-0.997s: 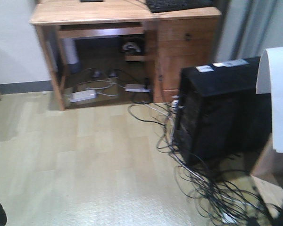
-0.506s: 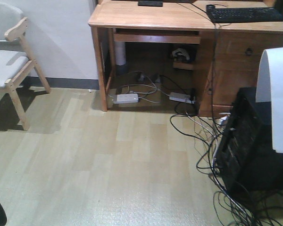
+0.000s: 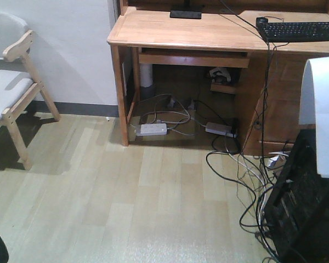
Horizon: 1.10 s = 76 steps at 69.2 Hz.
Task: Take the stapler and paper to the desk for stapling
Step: 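Drive the base to the wooden desk holding stapler and paper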
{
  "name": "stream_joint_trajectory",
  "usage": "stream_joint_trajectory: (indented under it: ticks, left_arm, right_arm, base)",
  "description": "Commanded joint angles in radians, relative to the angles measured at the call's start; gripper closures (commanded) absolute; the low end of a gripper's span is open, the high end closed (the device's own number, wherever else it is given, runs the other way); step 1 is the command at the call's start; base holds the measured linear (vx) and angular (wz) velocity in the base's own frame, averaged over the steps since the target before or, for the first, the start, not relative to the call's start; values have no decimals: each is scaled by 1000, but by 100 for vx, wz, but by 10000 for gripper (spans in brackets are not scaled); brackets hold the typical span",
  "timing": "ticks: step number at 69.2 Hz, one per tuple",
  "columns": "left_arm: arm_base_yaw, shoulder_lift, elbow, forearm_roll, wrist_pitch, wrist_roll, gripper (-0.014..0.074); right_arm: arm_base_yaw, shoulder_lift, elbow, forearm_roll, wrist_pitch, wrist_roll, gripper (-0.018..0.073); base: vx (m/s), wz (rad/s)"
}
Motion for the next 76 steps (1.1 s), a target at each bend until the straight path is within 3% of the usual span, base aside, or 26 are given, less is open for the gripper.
stream_joint_trajectory:
  ticks: [1,76]
  left_arm:
    - [-6,15,-25,-21,-120,-4,603]
    - [-6,15,-25,-21,-120,-4,603]
  right_arm:
    - [-3,13,-31,-6,-43,-6,560]
    - [-3,13,-31,-6,-44,-6,560]
  base:
    - [37,-7]
    - [39,-5]
